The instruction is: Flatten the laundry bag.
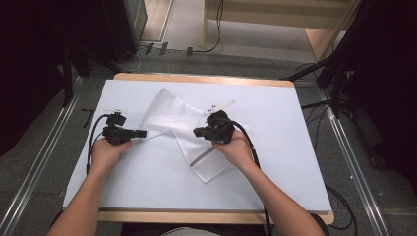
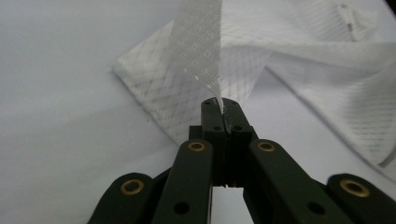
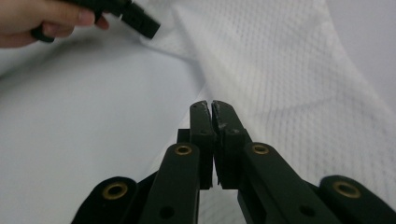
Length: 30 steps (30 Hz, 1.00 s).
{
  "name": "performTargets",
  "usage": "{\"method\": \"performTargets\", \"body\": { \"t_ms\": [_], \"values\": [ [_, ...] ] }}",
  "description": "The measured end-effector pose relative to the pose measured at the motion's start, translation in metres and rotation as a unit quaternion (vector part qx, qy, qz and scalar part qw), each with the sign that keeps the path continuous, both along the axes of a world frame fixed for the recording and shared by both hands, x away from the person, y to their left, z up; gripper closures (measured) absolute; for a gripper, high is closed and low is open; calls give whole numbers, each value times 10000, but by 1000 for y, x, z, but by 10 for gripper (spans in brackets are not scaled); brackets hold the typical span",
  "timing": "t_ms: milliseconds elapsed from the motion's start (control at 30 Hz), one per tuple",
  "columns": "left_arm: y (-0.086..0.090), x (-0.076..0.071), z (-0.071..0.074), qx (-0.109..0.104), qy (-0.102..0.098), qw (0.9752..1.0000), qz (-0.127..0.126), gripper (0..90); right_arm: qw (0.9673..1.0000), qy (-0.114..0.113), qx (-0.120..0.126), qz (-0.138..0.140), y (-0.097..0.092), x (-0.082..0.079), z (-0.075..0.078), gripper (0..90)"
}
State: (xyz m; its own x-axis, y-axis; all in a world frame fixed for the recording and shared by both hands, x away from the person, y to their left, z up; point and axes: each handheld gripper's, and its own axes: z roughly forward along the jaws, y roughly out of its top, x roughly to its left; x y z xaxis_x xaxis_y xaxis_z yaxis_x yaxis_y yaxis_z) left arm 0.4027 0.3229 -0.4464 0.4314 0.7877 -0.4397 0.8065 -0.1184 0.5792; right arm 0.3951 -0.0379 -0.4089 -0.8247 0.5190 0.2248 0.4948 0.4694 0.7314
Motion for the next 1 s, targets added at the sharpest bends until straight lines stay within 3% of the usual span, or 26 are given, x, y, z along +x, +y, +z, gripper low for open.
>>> {"method": "performTargets", "body": {
  "t_ms": [133,233,333,433,567,767,833,867,933,967,1000],
  "values": [
    [1,-2,12,-102,-125,9999,19,900,10000,15,-8,88,-6,-14,-8,843],
    [2,-5,25,-272,-322,9991,13,900,9997,-49,-83,224,-6,-26,-21,751],
    [4,-5,31,-377,-398,9985,36,900,9996,14,-156,227,-3,-28,-27,718],
    [5,-2,31,-396,-385,9985,48,900,9993,111,-282,228,5,-28,-35,671],
    [6,4,29,-356,-347,9987,70,900,9990,17,-413,181,22,-24,-43,620],
    [8,7,28,-368,-311,9988,106,900,9983,56,-562,122,46,-22,-53,530],
    [8,6,28,-343,-316,9989,105,900,9972,-218,-700,126,52,-28,-56,558],
    [8,6,29,-341,-322,9988,108,900,9972,-218,-700,126,52,-28,-56,558],
    [7,5,30,-324,-344,9988,116,900,9945,-618,-840,107,54,-37,-59,680],
    [7,5,30,-324,-344,9988,116,900,9945,-618,-840,107,54,-37,-59,680],
    [7,5,31,-296,-352,9989,100,900,9952,-612,-756,82,52,-38,-60,815]
  ]
}}
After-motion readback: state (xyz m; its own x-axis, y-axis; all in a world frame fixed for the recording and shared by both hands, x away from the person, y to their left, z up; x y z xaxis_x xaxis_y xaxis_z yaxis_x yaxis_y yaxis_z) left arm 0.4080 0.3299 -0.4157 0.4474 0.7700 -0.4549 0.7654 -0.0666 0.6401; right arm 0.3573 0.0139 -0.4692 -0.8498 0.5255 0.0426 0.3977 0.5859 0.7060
